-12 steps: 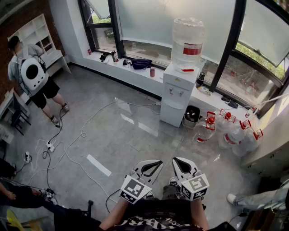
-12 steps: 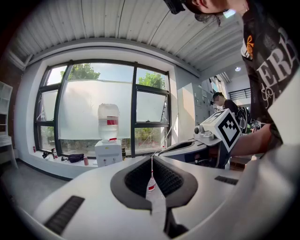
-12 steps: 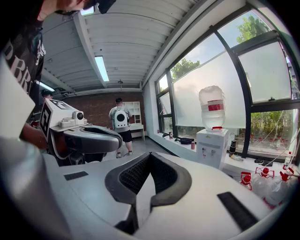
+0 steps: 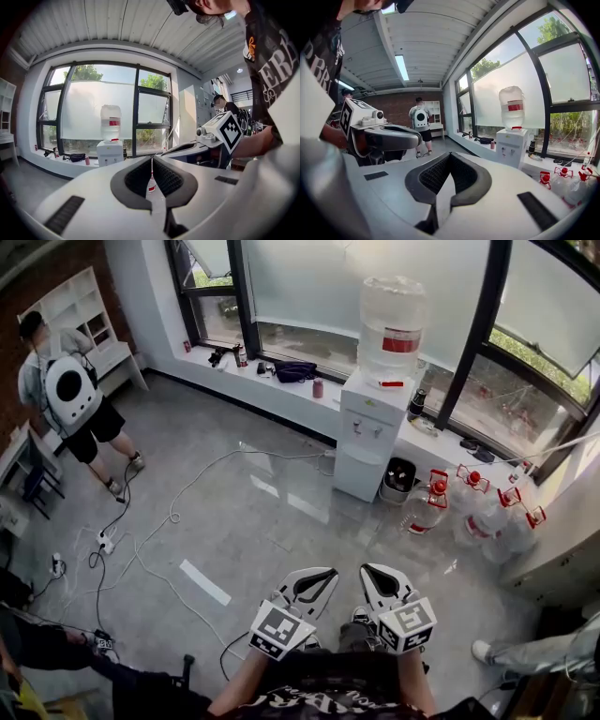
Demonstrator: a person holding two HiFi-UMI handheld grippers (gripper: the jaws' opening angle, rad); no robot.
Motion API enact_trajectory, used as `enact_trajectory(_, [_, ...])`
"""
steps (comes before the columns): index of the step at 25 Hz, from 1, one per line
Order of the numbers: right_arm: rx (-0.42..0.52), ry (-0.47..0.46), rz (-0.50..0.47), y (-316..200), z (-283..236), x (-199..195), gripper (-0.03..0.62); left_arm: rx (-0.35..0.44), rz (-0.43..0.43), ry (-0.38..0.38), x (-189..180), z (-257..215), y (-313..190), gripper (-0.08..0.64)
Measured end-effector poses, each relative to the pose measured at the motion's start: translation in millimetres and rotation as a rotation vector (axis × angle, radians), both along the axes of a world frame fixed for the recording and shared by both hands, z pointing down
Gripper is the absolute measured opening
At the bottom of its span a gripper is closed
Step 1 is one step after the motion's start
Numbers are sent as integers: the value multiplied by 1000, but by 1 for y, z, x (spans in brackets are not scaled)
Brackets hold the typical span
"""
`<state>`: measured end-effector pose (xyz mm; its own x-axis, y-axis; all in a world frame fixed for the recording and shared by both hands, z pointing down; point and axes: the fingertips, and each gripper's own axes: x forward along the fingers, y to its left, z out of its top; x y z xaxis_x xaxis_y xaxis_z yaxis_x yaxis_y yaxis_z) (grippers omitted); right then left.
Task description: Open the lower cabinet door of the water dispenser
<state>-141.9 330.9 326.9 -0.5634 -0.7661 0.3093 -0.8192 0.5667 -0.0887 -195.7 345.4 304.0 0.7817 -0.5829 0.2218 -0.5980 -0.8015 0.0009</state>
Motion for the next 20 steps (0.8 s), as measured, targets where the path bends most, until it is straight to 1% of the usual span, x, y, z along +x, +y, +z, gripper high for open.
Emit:
enact_trajectory(5, [-1, -14, 10, 7, 0, -1, 14, -6, 13, 4, -1, 1, 7, 20])
enact_trajectory(12, [-64, 1, 38, 19, 15, 9, 14, -47, 28, 22, 5, 11, 8, 20])
enact_trajectory(16, [-89, -1, 66, 8, 24, 23, 14, -67, 43, 32, 15, 18, -3, 20])
enact_trajectory(20, [-115, -14, 67, -10, 35, 36, 14, -92, 42, 16, 28, 29, -25, 20])
